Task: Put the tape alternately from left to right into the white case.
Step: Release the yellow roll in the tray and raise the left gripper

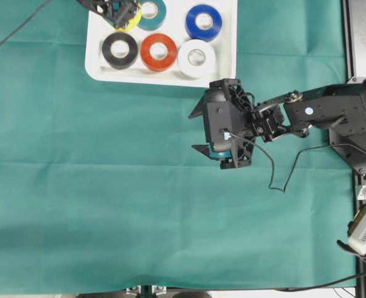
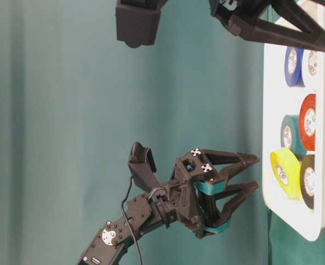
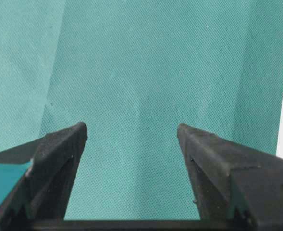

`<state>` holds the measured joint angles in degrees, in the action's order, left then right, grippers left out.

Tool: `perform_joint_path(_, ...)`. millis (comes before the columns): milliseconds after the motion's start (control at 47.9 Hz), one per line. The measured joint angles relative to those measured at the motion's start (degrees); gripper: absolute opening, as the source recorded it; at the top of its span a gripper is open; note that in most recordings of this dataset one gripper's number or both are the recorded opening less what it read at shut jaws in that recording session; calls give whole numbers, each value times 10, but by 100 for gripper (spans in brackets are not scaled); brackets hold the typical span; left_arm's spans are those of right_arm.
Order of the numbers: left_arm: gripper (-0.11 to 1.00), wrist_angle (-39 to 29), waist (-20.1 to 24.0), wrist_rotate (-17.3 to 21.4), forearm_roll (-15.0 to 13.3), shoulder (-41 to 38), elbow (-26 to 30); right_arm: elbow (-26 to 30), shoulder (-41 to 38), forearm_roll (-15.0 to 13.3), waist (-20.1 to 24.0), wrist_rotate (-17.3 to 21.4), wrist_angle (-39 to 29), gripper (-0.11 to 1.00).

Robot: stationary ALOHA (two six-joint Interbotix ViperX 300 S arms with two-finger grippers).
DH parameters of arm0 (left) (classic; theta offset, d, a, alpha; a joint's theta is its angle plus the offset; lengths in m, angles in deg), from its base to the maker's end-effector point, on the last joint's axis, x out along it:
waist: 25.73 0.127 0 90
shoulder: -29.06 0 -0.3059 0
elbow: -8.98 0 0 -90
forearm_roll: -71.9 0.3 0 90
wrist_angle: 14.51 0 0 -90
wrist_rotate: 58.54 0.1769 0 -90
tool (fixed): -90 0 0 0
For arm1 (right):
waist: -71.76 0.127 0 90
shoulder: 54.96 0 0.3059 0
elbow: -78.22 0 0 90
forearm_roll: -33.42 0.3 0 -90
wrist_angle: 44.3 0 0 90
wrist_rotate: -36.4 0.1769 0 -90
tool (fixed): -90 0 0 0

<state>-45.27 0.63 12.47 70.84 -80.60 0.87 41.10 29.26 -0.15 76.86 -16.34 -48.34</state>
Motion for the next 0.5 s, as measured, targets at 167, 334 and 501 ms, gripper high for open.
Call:
perform_joint_path(167,38,-9,-40,0,0,0,-1,0,0,0,0,0,0,83)
perform_joint_path(334,38,-11,-72,0,0,6,-1,-1,0,0,0,-1,0,83)
perform_joint_path(501,38,-11,-105,0,0,19,-1,-1,0,0,0,-1,0,83)
